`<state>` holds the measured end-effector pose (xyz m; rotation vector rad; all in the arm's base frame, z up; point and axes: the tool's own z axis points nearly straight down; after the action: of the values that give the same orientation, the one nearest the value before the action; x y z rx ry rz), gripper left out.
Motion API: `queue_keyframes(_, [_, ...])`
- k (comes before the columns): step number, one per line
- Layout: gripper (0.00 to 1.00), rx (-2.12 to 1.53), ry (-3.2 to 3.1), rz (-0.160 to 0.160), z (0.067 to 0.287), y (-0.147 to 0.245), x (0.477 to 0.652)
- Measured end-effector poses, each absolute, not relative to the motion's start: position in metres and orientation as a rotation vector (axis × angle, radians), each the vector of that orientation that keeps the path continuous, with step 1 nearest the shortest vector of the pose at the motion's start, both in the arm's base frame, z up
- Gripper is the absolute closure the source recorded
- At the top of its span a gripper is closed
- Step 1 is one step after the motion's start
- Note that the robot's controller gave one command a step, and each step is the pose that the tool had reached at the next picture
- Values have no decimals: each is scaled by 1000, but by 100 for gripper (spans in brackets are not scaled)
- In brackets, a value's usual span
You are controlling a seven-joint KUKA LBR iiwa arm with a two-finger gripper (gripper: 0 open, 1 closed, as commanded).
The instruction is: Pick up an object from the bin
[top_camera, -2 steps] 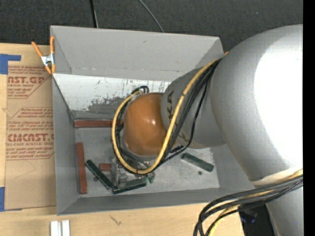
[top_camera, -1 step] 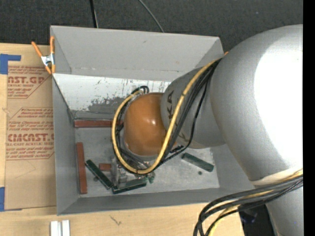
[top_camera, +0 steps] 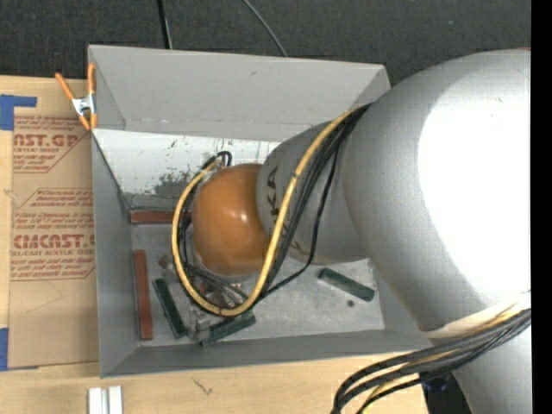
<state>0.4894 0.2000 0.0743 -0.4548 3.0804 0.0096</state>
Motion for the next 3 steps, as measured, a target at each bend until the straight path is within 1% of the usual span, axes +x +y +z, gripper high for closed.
queue_keyframes(1, [0,-453,3082,10,74,200,489])
queue_keyframes(2, [0,-391,3099,8,81,189,485])
queue_keyframes(3, [0,-581,3079,3,83,162,493])
